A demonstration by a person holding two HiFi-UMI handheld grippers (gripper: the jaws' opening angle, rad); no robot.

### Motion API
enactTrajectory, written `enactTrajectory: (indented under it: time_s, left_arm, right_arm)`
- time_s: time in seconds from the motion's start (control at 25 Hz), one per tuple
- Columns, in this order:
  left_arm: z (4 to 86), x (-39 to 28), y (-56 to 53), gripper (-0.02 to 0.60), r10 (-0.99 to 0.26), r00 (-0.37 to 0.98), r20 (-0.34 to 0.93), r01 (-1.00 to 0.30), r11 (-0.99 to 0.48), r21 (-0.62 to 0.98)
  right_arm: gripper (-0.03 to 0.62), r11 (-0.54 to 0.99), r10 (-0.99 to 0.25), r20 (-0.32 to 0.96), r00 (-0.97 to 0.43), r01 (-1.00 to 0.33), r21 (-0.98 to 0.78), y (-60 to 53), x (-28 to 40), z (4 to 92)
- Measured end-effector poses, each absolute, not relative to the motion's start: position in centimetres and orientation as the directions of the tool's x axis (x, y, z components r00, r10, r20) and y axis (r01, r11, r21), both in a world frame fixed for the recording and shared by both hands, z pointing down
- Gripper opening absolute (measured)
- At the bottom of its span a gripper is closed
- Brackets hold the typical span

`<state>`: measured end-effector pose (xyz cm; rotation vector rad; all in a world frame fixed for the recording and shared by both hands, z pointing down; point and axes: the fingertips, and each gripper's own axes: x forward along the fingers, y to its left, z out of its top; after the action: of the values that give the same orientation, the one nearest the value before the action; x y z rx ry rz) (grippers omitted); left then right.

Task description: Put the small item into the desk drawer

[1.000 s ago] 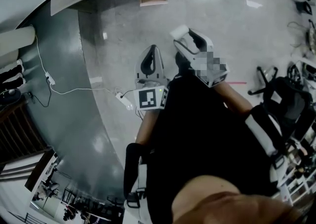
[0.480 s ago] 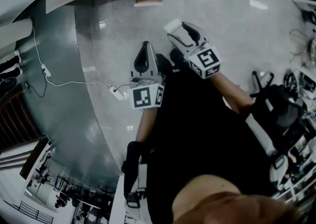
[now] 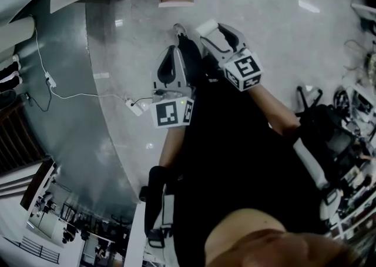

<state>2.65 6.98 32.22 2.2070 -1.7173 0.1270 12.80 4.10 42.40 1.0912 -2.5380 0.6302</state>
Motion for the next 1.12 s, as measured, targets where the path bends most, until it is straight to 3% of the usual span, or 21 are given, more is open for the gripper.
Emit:
enactTrajectory:
  time_s: [1.12]
  left_arm:
    - [36.6, -0.8, -5.7, -0.002, -0.891, 0.327, 0.315, -0.926, -0.237, 0.293]
  right_arm:
    - [0.252, 0.524, -0.574, 0.572, -0.586, -0.8, -0.293, -7.6, 7.8, 52.2]
